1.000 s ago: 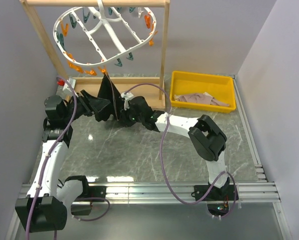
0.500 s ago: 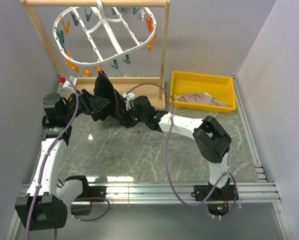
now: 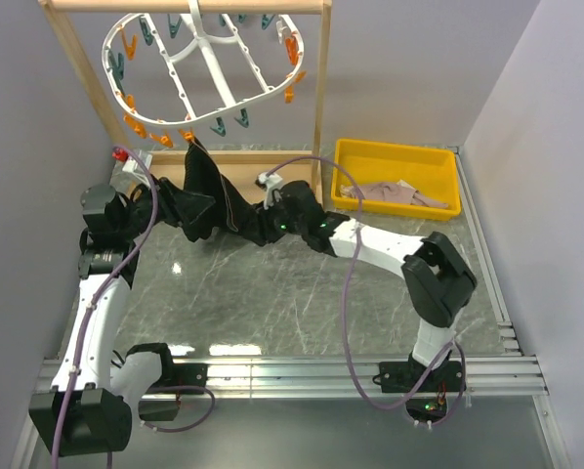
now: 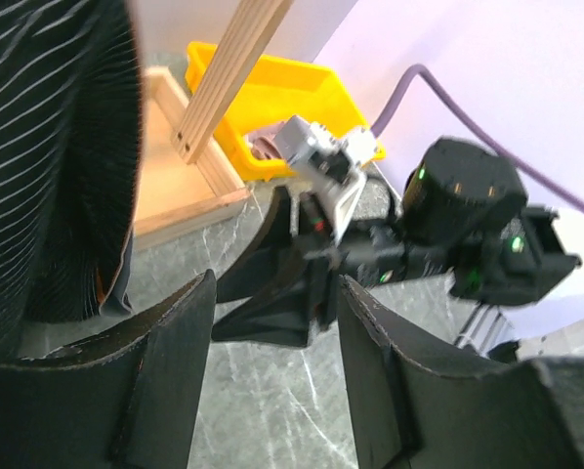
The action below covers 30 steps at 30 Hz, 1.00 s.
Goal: Clip the underwear to the hanger
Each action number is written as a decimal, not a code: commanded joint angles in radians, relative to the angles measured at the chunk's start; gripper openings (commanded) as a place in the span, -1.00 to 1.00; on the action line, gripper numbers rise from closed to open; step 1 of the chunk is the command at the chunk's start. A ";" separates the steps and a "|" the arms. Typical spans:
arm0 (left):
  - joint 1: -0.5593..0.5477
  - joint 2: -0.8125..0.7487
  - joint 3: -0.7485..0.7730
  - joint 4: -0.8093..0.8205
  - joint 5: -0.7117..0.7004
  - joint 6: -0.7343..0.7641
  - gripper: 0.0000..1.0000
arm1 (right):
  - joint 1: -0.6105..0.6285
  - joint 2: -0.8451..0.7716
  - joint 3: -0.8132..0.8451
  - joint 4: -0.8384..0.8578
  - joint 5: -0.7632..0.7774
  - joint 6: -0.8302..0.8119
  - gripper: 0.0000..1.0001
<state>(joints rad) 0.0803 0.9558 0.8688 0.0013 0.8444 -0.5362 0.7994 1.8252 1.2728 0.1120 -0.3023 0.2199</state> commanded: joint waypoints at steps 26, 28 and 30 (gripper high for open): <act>-0.510 0.236 -0.037 0.829 -0.671 0.404 0.07 | -0.281 -0.369 0.165 0.071 0.040 0.078 0.40; -0.510 0.294 -0.030 0.882 -0.696 0.412 0.07 | -0.282 -0.376 0.157 0.083 0.054 0.075 0.41; -0.510 0.328 -0.016 0.943 -0.718 0.415 0.07 | -0.285 -0.380 0.152 0.087 0.040 0.067 0.43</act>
<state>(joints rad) -0.4271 1.2495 0.8356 0.7273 0.2016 -0.1581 0.5224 1.4925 1.3911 0.1753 -0.2821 0.2913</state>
